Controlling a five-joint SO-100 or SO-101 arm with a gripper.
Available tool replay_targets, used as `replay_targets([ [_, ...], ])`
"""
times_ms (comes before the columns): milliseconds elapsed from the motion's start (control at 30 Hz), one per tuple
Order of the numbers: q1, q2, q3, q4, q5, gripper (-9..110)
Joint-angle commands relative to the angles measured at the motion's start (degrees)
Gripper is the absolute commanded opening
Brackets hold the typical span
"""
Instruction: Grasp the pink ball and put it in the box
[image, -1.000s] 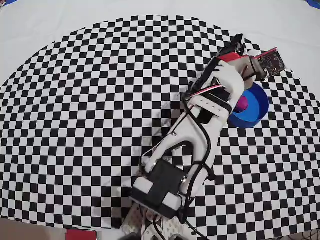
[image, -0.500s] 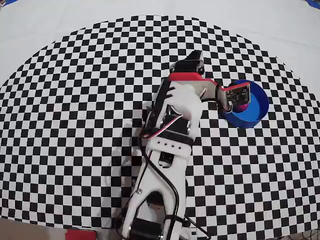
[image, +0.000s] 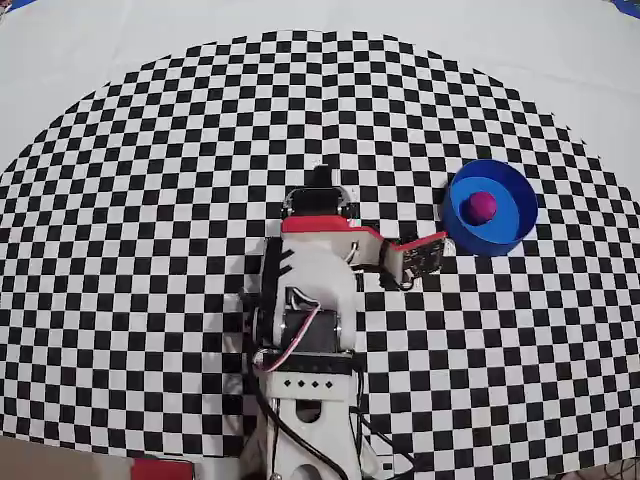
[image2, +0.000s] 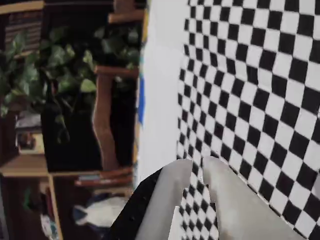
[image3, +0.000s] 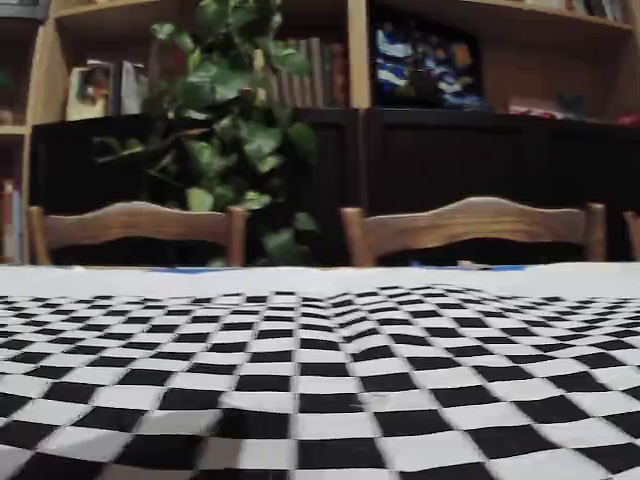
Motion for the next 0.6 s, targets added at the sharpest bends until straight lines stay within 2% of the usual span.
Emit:
replay_targets([
  [0, -1.32, 4.92, 1.67, 2.46, 0.62, 0],
  [333, -1.32, 9.93, 10.55, 6.77, 0.7, 0],
  [567, -2.55, 10.02, 11.07, 12.04, 1.67, 0],
])
